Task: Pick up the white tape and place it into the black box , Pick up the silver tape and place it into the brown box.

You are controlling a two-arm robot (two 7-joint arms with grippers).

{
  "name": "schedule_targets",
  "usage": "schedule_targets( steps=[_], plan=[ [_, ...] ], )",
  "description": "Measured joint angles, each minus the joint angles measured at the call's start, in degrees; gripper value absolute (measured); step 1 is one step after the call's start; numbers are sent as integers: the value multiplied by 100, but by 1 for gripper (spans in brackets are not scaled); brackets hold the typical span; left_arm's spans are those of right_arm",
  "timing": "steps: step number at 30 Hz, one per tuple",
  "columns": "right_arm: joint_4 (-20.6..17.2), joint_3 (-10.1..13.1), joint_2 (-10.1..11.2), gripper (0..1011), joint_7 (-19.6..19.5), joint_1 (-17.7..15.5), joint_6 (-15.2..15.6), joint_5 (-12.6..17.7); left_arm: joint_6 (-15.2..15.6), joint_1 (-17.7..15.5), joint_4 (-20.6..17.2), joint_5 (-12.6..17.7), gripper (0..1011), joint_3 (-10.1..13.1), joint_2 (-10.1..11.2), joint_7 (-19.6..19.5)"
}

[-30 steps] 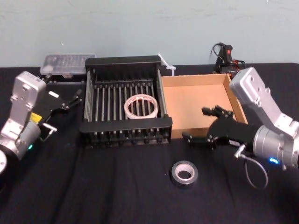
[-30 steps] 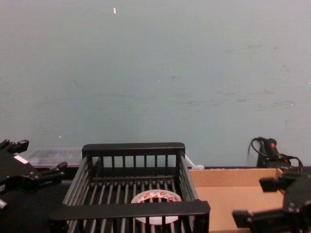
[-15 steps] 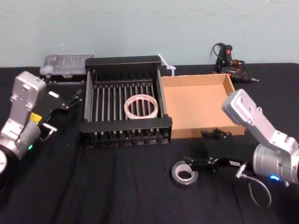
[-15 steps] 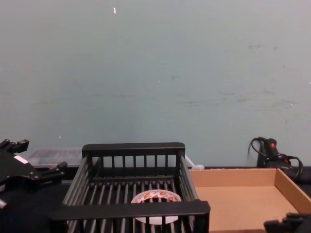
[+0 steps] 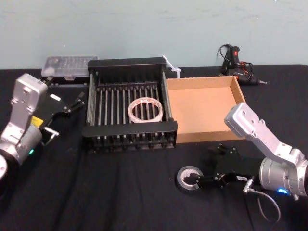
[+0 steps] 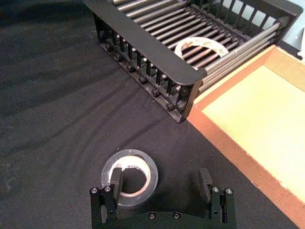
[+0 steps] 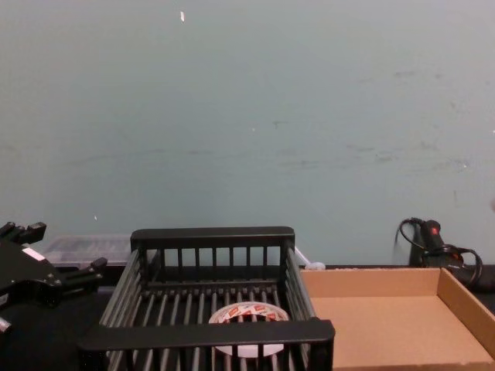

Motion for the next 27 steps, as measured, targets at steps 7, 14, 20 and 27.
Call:
schedule_targets(
  steps=[7, 14, 20, 27],
  plan=[
    [82, -47, -31, 1002, 1, 44, 67, 12, 0, 0, 0, 0, 1001, 0, 0, 0],
    [161, -92, -94, 1003, -6, 96, 128, 34, 0, 0, 0, 0, 1001, 0, 0, 0],
    [251, -122, -158, 1002, -40, 152, 163, 45, 0, 0, 0, 0, 1001, 0, 0, 0],
    [358, -157, -224, 1002, -83, 209, 171, 30, 0, 0, 0, 0, 1001, 0, 0, 0]
  ],
)
